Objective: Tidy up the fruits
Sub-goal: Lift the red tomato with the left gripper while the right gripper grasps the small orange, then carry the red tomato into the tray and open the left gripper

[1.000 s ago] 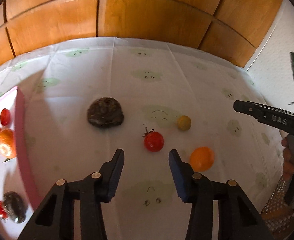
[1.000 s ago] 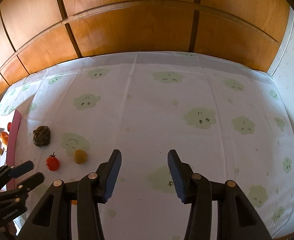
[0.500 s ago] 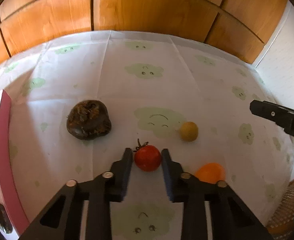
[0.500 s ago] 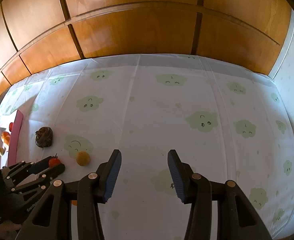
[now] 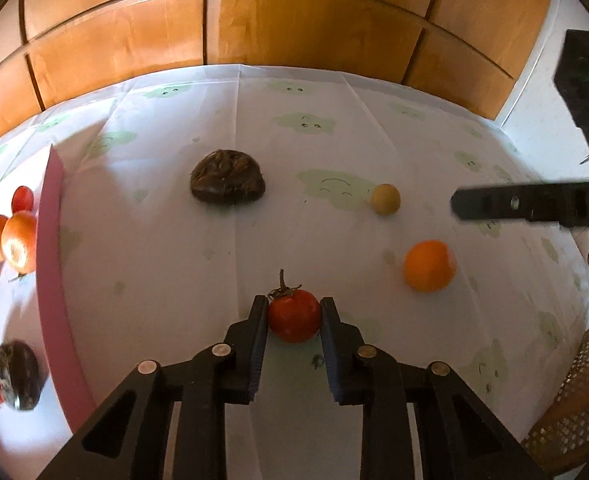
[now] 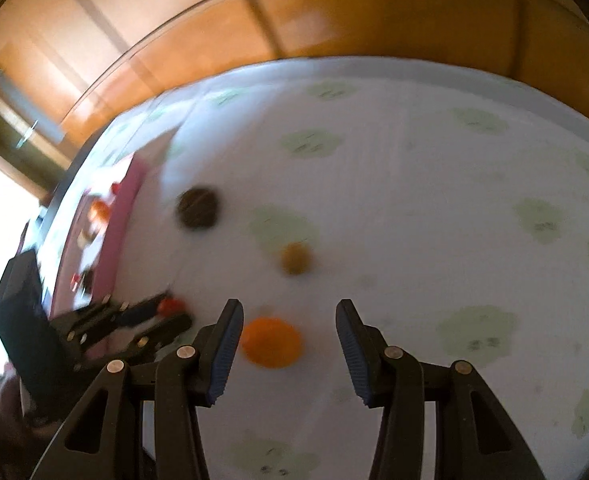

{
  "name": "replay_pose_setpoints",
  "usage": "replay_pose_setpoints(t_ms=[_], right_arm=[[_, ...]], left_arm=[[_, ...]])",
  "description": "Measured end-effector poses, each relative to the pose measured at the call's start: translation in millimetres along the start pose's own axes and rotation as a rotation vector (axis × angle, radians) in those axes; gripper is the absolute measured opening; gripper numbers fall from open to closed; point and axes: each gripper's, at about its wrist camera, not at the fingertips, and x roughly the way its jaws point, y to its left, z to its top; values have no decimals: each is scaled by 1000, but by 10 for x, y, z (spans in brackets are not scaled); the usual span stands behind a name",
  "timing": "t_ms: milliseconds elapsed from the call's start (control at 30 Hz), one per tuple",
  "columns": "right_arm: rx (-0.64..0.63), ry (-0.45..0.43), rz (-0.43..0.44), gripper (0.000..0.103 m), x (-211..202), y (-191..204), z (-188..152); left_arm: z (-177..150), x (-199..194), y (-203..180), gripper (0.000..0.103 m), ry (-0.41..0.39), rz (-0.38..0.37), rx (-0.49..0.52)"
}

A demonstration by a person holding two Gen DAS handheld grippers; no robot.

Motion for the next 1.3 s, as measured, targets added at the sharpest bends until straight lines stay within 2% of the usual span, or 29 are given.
replay_pose_setpoints(t_ms=[133,300,500,700,733,800,1300], right_arm=[[-71,36,-9,56,93,187,-65],[-95,67,-85,56,215,187,-102],[-112,98,-98,56,292,184,-138],[-147,101,-147,56,390,250,-161],[-158,95,-156,54,393,262,-161],[-165,96,-164,41,411,275,-161],[-191,83,-197,41,426,310,-167]], left_arm=[[-41,-10,4,26,-19,2,-1],[-70,-17,24,26,-37,-5,-5],[-86,-21,11,26,-44,1,4],[-88,-21,13,27,-47,4,4],[-89,-22,14,27,-47,3,3],[-92,-21,13,27,-49,4,2],[-54,-45,5,26,-49,13,24]])
